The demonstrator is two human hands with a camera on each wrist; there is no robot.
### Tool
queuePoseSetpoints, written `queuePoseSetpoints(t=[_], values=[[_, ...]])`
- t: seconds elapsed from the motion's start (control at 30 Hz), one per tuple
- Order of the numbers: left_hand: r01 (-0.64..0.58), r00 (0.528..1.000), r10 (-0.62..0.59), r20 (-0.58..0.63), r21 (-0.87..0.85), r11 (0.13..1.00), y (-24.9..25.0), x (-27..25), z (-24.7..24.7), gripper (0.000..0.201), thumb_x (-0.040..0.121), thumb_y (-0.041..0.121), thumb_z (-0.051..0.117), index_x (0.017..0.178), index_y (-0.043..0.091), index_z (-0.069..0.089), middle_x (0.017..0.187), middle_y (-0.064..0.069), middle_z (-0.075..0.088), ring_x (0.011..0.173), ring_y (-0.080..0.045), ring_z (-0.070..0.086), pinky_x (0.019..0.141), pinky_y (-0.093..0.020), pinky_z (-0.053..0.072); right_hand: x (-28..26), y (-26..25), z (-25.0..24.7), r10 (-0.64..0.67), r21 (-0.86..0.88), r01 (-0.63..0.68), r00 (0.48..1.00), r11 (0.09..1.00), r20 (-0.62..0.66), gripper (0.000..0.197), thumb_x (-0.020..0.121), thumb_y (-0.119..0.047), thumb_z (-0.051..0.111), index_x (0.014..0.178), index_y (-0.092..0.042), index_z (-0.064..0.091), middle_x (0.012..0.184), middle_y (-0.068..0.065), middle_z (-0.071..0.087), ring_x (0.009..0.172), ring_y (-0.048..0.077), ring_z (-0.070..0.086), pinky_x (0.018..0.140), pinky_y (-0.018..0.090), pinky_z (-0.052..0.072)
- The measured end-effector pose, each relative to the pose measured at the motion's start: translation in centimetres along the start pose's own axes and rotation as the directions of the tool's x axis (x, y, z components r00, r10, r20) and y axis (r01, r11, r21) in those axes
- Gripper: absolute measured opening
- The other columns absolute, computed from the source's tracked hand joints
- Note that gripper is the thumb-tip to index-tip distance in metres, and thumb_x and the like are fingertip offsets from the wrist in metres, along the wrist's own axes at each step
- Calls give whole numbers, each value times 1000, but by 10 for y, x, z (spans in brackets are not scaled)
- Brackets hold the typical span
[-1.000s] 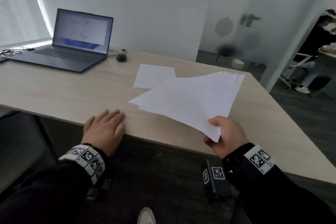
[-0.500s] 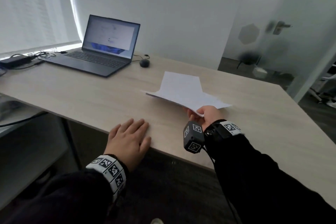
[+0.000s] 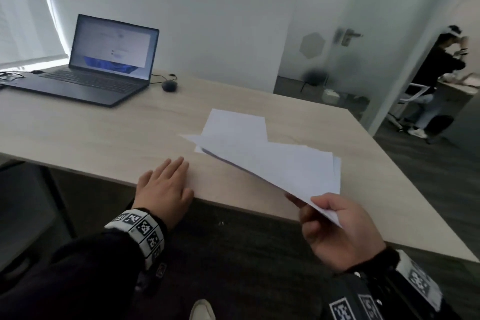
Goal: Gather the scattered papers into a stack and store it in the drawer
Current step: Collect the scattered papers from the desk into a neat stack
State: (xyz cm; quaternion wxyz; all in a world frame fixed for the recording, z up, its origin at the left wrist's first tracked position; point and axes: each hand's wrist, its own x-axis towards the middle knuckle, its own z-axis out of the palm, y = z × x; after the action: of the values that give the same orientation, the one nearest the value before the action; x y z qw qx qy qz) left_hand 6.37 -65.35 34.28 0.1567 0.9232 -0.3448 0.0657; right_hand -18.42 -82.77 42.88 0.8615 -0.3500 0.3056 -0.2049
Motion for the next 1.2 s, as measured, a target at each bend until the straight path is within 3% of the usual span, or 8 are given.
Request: queuePoseSetpoints(t=[0.17,0.47,0.6,0.83,0.93,1.0,1.13,1.2], values=[[-180,976,178,128,5,984,63,10,-3,72,84,49,36,151,28,20,164,8,-1,150,-13,-1,116,-43,18,-6,-26,-13,-170,-61,167,984,984,-51,12,89,0,44,95,-5,54,76,13,63,44,18,56,33,19,37],[-52,936,34,349,43,998,122,60,14,87,79,64,41,153,32,9,163,12,-8,150,-23,-2,113,-63,13,10,-31,-79,-290,-120,267,919,956,-268,14,90,2,45,100,-3,54,99,18,58,57,27,49,32,23,36],[-28,909,0,416,63,998,128,81,25,99,65,74,35,152,38,3,163,9,-8,149,-31,-3,115,-59,11,9,-32,-105,-302,-125,277,900,953,-314,14,89,3,46,99,-1,54,99,20,59,56,26,53,34,23,36],[-23,931,-6,365,75,997,122,89,34,95,61,79,27,148,46,7,159,4,18,146,-28,12,112,-58,18,10,-31,-119,-317,-121,293,888,948,-332,10,89,4,47,96,3,54,84,16,60,50,24,56,34,23,35],[-39,947,2,320,108,993,127,68,18,79,66,73,32,140,46,24,141,-1,32,135,-29,25,102,-59,29,9,-31,-117,-322,-117,300,886,947,-334,14,89,5,47,101,1,53,86,15,61,49,23,57,35,23,36],[-49,960,14,278,119,992,127,54,12,71,69,72,32,134,43,36,137,0,34,134,-26,26,102,-60,25,8,-30,-116,-332,-119,309,881,943,-337,18,88,5,46,104,0,52,87,14,61,46,21,57,35,25,36],[-93,970,76,231,61,994,115,23,11,85,71,83,34,135,27,36,158,3,21,148,-20,9,115,-53,13,2,-26,-118,-338,-135,311,881,941,-330,18,89,4,46,106,-1,52,91,14,62,54,25,56,36,24,35],[-123,974,113,195,41,991,109,6,8,93,62,93,32,128,28,36,146,5,39,143,-18,26,112,-46,23,-3,-24,-121,-332,-139,303,884,943,-329,16,90,3,46,103,-3,52,94,15,62,60,27,55,38,25,35]])
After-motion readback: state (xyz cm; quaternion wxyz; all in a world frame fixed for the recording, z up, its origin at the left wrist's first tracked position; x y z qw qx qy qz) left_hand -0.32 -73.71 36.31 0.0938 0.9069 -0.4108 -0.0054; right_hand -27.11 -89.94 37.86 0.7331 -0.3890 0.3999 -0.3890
